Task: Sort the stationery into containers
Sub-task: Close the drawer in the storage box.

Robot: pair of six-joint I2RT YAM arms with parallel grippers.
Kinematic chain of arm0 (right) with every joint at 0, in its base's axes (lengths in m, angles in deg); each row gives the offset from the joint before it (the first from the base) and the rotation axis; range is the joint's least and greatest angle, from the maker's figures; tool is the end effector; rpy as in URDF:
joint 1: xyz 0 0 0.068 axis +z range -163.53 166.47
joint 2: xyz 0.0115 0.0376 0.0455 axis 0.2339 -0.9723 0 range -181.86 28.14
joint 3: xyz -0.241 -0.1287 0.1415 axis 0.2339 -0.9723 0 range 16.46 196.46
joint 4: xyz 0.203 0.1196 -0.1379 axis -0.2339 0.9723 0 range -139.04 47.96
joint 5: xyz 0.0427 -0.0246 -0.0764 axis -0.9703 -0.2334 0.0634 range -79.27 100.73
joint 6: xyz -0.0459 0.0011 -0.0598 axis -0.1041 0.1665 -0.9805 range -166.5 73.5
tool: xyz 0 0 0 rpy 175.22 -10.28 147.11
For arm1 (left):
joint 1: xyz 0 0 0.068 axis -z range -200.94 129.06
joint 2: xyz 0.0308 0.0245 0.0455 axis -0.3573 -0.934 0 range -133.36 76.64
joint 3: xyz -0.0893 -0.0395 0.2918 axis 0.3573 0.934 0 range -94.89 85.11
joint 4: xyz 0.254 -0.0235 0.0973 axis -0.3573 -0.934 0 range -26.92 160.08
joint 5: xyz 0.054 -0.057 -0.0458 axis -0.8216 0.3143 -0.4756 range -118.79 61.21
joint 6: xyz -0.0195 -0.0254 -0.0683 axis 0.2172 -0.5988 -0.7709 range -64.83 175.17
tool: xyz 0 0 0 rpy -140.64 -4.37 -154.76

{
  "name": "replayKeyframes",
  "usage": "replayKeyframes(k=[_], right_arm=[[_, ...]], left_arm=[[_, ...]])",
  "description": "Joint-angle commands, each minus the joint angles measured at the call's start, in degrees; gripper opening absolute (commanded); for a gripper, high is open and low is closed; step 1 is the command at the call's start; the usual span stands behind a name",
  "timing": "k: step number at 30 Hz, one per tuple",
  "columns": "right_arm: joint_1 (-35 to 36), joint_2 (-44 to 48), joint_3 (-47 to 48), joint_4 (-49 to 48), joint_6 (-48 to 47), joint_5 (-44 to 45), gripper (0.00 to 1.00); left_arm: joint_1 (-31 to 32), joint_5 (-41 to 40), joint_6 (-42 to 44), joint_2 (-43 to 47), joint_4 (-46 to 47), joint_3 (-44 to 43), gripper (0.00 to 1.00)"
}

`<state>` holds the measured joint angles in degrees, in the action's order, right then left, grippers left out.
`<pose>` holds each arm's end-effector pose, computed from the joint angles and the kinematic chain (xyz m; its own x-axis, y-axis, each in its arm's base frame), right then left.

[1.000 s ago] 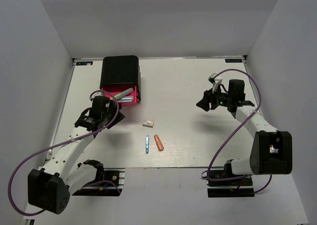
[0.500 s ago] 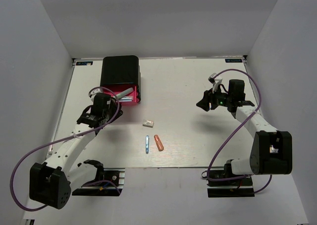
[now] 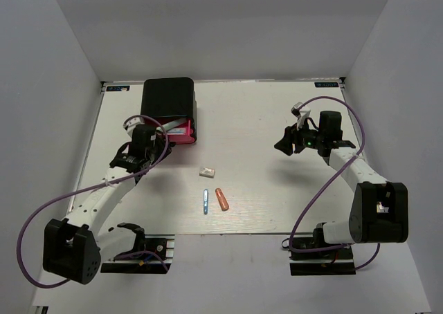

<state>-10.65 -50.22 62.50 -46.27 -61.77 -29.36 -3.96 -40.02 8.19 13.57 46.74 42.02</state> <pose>0.3070 0.0564 0.2500 -0.4051 -0.2220 -0.8869 -0.6960 0.7039 0.1417 0.2386 -0.0600 0.2559 -0.5579 -0.5795 -0.5940 -0.3768 0.8147 -0.4408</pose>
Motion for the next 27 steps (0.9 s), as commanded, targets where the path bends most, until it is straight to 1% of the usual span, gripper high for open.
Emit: replayKeyframes(k=[1, 5, 14, 15, 19, 23, 26, 27], right_arm=[[-0.2, -0.4, 0.5, -1.8, -0.6, -0.9, 0.58], [-0.1, -0.6, 0.5, -1.8, -0.7, -0.9, 0.58], [-0.2, -0.6, 1.0, -1.4, -1.3, -0.7, 0.58], [-0.2, -0.6, 1.0, -1.4, -1.3, -0.6, 0.58], [-0.2, -0.6, 0.9, -1.4, -1.5, -0.4, 0.58], [-0.2, -0.6, 1.1, -1.4, -1.8, -0.4, 0.58], [-0.2, -0.7, 1.2, -1.4, -1.9, -0.4, 0.58], [-0.2, -0.7, 1.2, -1.3, -1.9, -0.4, 0.58]], left_arm=[[-0.3, -3.1, 0.1, -0.5, 2.6, -3.1, 0.44], [-0.3, -4.9, 0.7, -3.2, 2.6, -5.1, 0.46], [-0.8, -4.9, 0.7, -8.8, 5.5, -9.2, 0.46], [-0.8, -4.9, 0.7, -9.8, 5.5, -9.2, 0.47], [-1.3, -3.8, 0.7, -11.4, 6.6, -10.6, 0.48], [-1.3, -3.3, 0.1, -12.5, 7.3, -11.2, 0.52], [-1.3, -2.1, 0.1, -13.0, 8.7, -11.2, 0.52], [-1.3, -1.3, 0.1, -13.0, 10.5, -11.2, 0.52]])
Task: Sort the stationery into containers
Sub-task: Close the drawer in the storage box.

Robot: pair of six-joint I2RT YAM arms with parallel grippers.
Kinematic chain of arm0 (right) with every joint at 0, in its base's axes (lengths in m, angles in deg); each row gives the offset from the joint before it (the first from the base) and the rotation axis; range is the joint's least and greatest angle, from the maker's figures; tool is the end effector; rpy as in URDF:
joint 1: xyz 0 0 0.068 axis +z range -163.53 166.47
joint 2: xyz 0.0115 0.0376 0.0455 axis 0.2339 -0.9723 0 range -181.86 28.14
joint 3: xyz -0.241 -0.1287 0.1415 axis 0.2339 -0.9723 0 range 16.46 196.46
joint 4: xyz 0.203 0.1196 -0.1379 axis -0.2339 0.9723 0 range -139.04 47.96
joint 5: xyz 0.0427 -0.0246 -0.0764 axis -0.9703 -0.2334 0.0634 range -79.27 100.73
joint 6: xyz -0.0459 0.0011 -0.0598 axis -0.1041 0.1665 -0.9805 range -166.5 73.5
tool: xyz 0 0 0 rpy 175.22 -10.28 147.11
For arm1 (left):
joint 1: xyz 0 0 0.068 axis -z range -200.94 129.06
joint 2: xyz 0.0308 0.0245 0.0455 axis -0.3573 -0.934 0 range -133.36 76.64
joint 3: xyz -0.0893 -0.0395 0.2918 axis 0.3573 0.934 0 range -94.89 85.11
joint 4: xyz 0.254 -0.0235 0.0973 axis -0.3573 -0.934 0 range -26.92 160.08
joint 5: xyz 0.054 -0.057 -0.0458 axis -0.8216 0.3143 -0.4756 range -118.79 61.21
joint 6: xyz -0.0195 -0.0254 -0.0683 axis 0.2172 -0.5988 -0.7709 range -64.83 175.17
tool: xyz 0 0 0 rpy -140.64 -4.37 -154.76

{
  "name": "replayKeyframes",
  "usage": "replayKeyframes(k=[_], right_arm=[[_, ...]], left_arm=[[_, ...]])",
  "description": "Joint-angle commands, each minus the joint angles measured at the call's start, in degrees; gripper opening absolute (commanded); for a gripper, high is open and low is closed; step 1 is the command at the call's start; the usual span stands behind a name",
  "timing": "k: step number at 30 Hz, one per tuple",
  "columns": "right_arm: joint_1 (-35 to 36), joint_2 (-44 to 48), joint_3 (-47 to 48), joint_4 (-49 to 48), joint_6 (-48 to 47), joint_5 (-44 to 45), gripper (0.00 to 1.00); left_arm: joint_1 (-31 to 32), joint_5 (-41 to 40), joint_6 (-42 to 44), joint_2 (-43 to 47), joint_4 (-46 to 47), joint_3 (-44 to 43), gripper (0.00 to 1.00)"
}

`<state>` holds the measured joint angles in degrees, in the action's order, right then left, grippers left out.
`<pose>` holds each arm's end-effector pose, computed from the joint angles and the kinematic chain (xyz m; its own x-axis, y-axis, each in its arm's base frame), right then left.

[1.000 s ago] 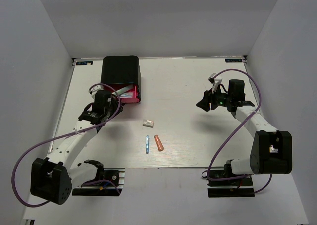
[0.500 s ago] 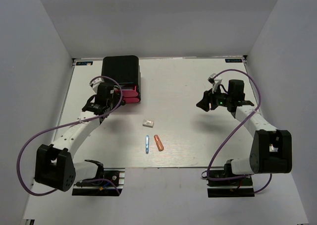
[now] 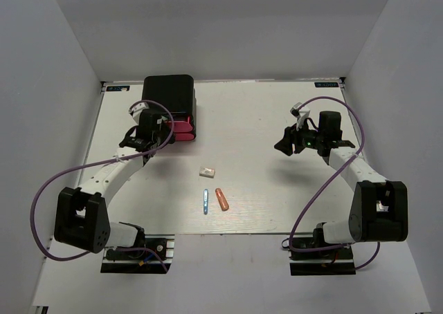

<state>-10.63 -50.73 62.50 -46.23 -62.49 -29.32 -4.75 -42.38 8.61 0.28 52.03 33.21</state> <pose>0.3082 0.0565 0.2473 -0.4049 -0.2315 -0.8846 -0.6996 0.7014 0.1366 0.3004 -0.0717 0.2613 -0.5221 -0.5834 -0.6221 -0.3992 0.8118 -0.4262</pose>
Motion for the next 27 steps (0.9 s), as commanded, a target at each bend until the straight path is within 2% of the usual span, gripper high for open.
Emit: replayKeyframes(k=[1, 4, 6, 8, 10, 17, 21, 27], right_arm=[[-0.3, -0.4, 1.2, -1.3, -1.2, -0.5, 0.58], [-0.3, -0.5, 1.1, -1.4, -1.2, -0.5, 0.58], [-0.3, -0.5, 1.1, -1.3, -1.2, -0.5, 0.58], [-0.3, -0.7, 1.0, -1.3, -1.3, -0.6, 0.58], [-0.3, -0.6, 1.1, -1.3, -1.3, -0.6, 0.58], [-0.3, -0.6, 1.2, -1.3, -1.3, -0.5, 0.58], [-0.3, -0.5, 1.1, -1.3, -1.3, -0.5, 0.58], [-0.3, -0.6, 0.7, -1.3, -1.5, -0.5, 0.58]], left_arm=[[-0.5, 1.1, -0.3, 1.0, 5.9, -1.9, 0.46], [-0.5, 1.8, -0.3, 2.3, 7.3, -0.5, 0.34], [-0.5, 2.3, -0.3, 2.3, 7.3, 0.1, 0.34], [-0.5, 1.6, -0.8, 2.3, 7.3, 0.1, 0.46], [-0.5, 1.1, -0.8, 2.3, 7.9, 0.1, 0.51], [-0.5, 0.5, 0.5, 1.7, 8.6, -1.6, 0.53], [-0.5, 0.5, 0.5, 1.2, 9.2, -1.6, 0.37], [-0.5, 0.0, 1.0, 2.3, 10.2, -1.6, 0.28]])
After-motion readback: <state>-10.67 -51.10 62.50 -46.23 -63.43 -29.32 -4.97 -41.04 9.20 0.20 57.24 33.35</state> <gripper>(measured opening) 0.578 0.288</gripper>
